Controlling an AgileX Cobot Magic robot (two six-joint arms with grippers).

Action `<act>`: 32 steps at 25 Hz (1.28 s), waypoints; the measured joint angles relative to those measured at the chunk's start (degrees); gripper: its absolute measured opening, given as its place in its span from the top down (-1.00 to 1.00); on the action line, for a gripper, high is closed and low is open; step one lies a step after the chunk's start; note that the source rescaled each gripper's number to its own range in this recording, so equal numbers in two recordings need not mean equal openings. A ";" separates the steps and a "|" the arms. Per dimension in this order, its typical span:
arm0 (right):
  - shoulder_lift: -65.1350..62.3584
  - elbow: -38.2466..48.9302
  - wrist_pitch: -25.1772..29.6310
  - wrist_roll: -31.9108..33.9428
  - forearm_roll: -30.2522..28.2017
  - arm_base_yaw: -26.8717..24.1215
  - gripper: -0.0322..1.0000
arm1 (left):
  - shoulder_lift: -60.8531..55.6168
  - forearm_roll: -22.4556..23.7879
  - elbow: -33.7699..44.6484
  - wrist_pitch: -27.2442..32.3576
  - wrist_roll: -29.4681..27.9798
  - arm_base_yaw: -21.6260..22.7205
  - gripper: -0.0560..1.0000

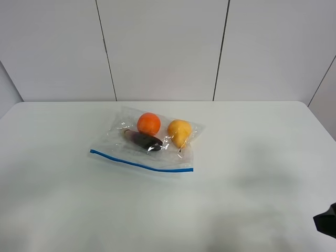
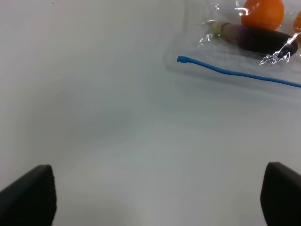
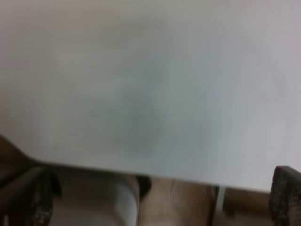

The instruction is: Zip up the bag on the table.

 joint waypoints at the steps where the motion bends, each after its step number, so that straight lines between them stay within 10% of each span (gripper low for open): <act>1: -3.48 0.13 -0.05 0.07 -0.14 0.00 -1.00 | 0.00 0.00 0.00 0.00 0.00 0.00 -1.00; 15: -33.70 0.46 -0.16 0.82 -0.57 0.00 -1.00 | 0.00 0.00 0.00 0.00 0.00 0.00 -1.00; 32: -34.16 0.67 -0.11 0.82 -0.79 0.06 -1.00 | 0.00 0.00 0.00 0.00 0.00 0.00 -1.00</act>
